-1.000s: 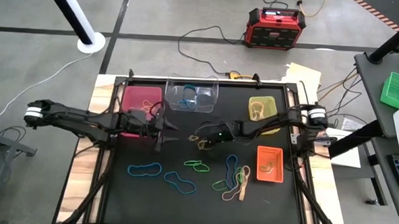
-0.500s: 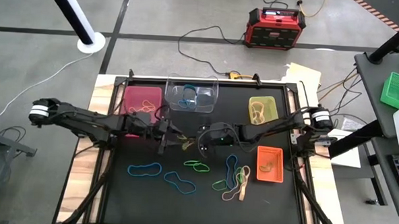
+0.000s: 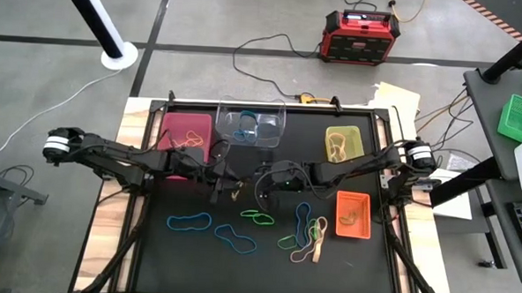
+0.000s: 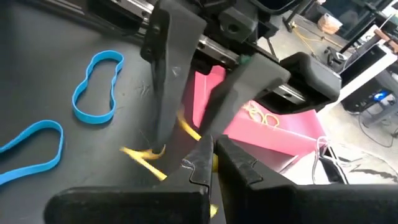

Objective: Sort rubber bands into baskets
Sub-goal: Put the yellow rubber band into the pink bin

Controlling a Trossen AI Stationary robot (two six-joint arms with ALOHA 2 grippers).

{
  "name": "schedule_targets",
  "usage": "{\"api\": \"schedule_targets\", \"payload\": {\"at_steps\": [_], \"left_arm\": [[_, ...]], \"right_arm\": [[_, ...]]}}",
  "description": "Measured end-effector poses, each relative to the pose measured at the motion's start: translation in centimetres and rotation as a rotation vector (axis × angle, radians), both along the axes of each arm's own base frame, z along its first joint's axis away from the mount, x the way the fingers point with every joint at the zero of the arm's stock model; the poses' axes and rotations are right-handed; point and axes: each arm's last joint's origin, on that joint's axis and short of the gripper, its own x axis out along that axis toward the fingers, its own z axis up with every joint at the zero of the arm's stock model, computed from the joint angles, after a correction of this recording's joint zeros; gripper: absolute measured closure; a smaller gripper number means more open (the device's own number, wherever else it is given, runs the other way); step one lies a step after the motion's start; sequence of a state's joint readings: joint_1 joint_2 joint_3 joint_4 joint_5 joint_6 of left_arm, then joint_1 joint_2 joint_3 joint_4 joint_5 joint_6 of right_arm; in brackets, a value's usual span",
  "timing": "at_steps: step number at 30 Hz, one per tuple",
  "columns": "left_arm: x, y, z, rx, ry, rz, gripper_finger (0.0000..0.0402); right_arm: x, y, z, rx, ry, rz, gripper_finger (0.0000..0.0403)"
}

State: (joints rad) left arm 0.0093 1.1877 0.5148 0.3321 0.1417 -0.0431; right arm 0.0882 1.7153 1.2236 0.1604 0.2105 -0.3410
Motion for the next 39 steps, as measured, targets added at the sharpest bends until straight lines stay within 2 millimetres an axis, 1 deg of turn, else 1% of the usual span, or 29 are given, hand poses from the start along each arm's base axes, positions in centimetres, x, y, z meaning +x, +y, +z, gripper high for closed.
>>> {"api": "schedule_targets", "payload": {"at_steps": [2,3,6,9,14,17,19,23,25,28,31,36,39], "left_arm": [[0.0,0.0,0.0,0.002,-0.001,-0.001,0.0374],[-0.1,0.0,0.0,0.003,0.002,-0.001,0.0387],[-0.2,0.0,0.2,0.004,-0.003,-0.002,0.0395],[-0.4,0.0,0.7,0.01,0.032,0.006,0.04],[-1.6,0.5,2.2,0.095,0.21,0.13,0.0401],[-2.7,0.7,4.0,0.136,0.306,0.184,0.0401],[-3.8,0.9,5.0,0.172,0.397,0.241,0.0401],[-6.7,2.0,6.5,0.254,0.635,0.476,0.0401],[-8.1,2.7,7.0,0.268,0.724,0.602,0.0401],[-9.6,3.7,7.0,0.228,0.801,0.708,0.0402],[-10.3,4.6,6.3,0.197,0.832,0.78,0.0402],[-10.9,6.3,4.2,0.193,0.883,0.88,0.0402],[-10.8,6.8,3.9,0.171,0.896,0.874,0.0394]], "right_arm": [[0.0,0.0,0.0,0.008,-0.002,-0.004,0.0393],[0.0,0.0,0.0,0.013,-0.004,-0.007,0.0392],[0.0,-0.1,0.0,0.034,-0.008,-0.017,0.0388],[0.0,-0.1,0.1,0.05,-0.011,-0.024,0.0378],[-0.2,-0.8,1.1,0.14,-0.038,-0.079,0.034],[-0.3,-1.7,1.3,0.2,-0.035,-0.131,0.0313],[-0.4,-2.2,1.2,0.229,-0.025,-0.159,0.0296],[-0.7,-2.8,0.6,0.269,0.034,-0.2,0.0271],[-0.8,-2.8,-0.1,0.28,0.083,-0.216,0.0261],[-0.8,-2.8,-1.2,0.294,0.146,-0.236,0.0251],[-0.9,-2.8,-2.0,0.317,0.174,-0.249,0.0243],[-1.0,-2.7,-2.8,0.361,0.21,-0.248,0.0234],[-1.0,-2.5,-2.9,0.403,0.23,-0.214,0.0226]]}}
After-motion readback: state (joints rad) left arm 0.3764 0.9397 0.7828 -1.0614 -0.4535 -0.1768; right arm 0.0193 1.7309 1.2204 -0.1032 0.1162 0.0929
